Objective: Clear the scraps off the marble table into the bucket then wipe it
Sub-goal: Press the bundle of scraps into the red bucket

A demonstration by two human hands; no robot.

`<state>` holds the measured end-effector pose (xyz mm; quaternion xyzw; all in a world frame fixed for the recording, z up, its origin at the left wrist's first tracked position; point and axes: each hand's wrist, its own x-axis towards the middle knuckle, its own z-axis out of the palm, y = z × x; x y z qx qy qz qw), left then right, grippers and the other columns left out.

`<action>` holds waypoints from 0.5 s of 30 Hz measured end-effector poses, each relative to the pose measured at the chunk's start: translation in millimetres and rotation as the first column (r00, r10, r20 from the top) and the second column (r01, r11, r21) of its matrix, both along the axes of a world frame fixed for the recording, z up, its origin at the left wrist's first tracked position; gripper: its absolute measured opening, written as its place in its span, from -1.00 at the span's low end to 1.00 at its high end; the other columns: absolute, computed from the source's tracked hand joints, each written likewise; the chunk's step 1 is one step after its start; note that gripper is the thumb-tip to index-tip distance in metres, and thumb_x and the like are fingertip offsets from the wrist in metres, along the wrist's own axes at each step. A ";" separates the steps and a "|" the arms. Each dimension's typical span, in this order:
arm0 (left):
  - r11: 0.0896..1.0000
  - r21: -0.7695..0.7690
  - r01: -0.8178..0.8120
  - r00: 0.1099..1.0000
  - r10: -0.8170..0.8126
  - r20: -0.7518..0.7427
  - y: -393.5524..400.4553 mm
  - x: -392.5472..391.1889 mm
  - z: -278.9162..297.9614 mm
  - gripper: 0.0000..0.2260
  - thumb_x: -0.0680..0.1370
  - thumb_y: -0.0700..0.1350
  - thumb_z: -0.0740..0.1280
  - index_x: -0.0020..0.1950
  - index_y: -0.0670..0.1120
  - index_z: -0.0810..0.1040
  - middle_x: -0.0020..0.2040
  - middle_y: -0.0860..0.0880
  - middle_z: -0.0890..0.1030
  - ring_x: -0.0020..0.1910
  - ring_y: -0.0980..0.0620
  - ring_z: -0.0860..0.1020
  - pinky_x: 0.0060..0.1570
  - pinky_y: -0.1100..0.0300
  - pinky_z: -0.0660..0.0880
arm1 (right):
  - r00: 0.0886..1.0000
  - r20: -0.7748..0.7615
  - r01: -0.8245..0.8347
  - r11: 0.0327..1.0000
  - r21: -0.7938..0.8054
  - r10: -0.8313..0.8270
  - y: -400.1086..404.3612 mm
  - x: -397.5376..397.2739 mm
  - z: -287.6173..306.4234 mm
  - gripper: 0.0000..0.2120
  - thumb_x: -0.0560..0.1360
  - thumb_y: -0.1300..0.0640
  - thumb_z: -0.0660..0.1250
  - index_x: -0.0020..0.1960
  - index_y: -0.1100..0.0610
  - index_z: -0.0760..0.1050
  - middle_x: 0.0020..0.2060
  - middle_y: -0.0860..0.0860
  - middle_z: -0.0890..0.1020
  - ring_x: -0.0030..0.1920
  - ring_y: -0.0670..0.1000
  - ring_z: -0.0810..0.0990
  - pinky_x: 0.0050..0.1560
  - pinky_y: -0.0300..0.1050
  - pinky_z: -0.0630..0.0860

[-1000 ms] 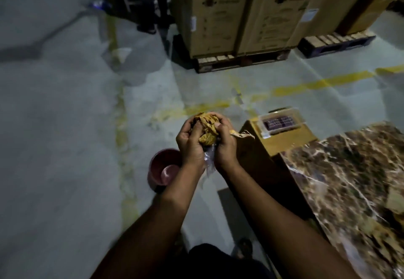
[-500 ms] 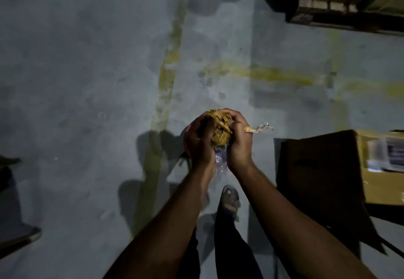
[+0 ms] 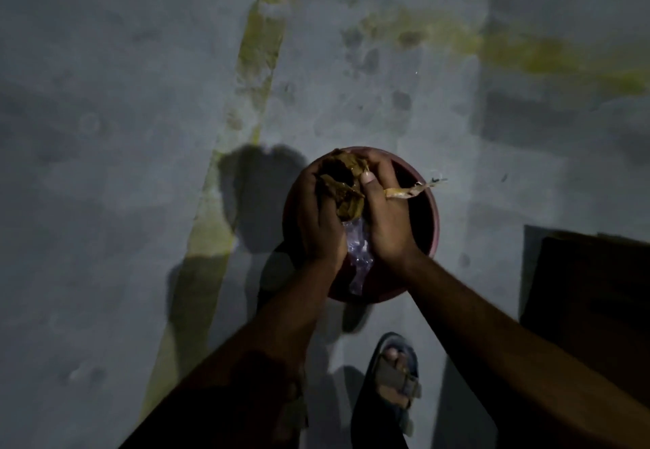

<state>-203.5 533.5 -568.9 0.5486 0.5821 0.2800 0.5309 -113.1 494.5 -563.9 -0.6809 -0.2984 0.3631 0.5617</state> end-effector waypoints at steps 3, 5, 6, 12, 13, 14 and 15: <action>0.991 0.041 0.125 0.989 -0.121 -0.081 13.7 1.9 -29.5 -0.54 0.54 -0.27 0.17 0.47 -0.19 0.42 0.42 -0.18 0.48 0.39 -0.07 0.41 0.26 0.60 0.17 | 0.967 0.214 -0.114 0.985 -0.132 0.141 -4.3 15.1 -45.2 -0.63 0.70 -0.09 0.12 0.45 0.01 0.38 0.31 -0.02 0.55 0.34 0.05 0.49 0.33 0.19 0.45; 0.983 0.019 0.184 0.982 -0.183 -0.048 19.8 -2.6 -46.2 -0.47 0.49 -0.27 0.17 0.48 -0.14 0.41 0.45 -0.12 0.46 0.44 -0.01 0.37 0.30 0.58 0.17 | 0.921 0.273 -0.230 0.953 -0.197 0.279 -8.9 23.8 -60.7 -0.63 0.71 -0.06 0.15 0.46 0.02 0.34 0.30 -0.03 0.54 0.30 -0.01 0.52 0.30 0.09 0.49; 0.975 0.021 0.223 0.975 -0.222 -0.029 22.1 -5.4 -52.6 -0.45 0.47 -0.27 0.18 0.48 -0.11 0.42 0.46 -0.08 0.46 0.45 0.02 0.37 0.37 0.48 0.20 | 0.900 0.281 -0.270 0.931 -0.245 0.334 -10.6 27.0 -63.7 -0.61 0.69 -0.08 0.19 0.47 0.02 0.33 0.30 0.00 0.54 0.30 -0.01 0.53 0.30 0.08 0.51; 0.599 -0.158 0.785 0.479 -0.748 -0.460 27.5 -4.6 -86.0 -0.07 0.36 -0.12 0.58 0.63 0.00 0.15 0.65 -0.08 0.01 0.62 -0.12 -0.02 0.57 -0.16 0.03 | 0.711 0.342 -0.365 0.739 -0.566 0.614 -24.9 36.2 -77.7 -0.39 0.53 0.05 0.39 0.53 0.08 0.32 0.50 0.12 0.42 0.55 0.16 0.26 0.51 0.14 0.29; 0.492 -0.270 0.828 0.294 -0.790 -0.538 24.1 -2.9 -87.5 -0.06 0.44 0.00 0.53 0.65 0.00 0.02 0.66 -0.04 -0.11 0.62 -0.12 -0.13 0.56 -0.20 -0.06 | 0.639 0.322 -0.377 0.649 -0.660 0.698 -25.4 35.2 -78.2 -0.30 0.50 -0.01 0.38 0.58 0.07 0.24 0.55 0.11 0.34 0.59 0.18 0.16 0.55 0.20 0.20; 0.405 -0.352 0.844 0.133 -0.793 -0.595 20.1 -2.0 -88.0 -0.11 0.52 0.08 0.43 0.66 -0.02 -0.08 0.66 -0.02 -0.19 0.61 -0.11 -0.21 0.53 -0.22 -0.13 | 0.553 0.295 -0.368 0.546 -0.752 0.779 -25.6 33.8 -78.6 -0.23 0.50 -0.05 0.39 0.62 0.04 0.15 0.61 0.09 0.24 0.62 0.21 0.06 0.58 0.26 0.11; 0.347 -0.389 0.853 0.024 -0.772 -0.635 16.7 -2.7 -87.8 -0.15 0.57 0.11 0.34 0.65 -0.04 -0.15 0.65 -0.01 -0.22 0.61 -0.10 -0.25 0.52 -0.23 -0.18 | 0.476 0.259 -0.347 0.450 -0.823 0.841 -26.3 32.3 -79.4 -0.17 0.51 -0.08 0.39 0.65 0.03 0.06 0.65 0.07 0.11 0.63 0.23 -0.04 0.59 0.29 0.04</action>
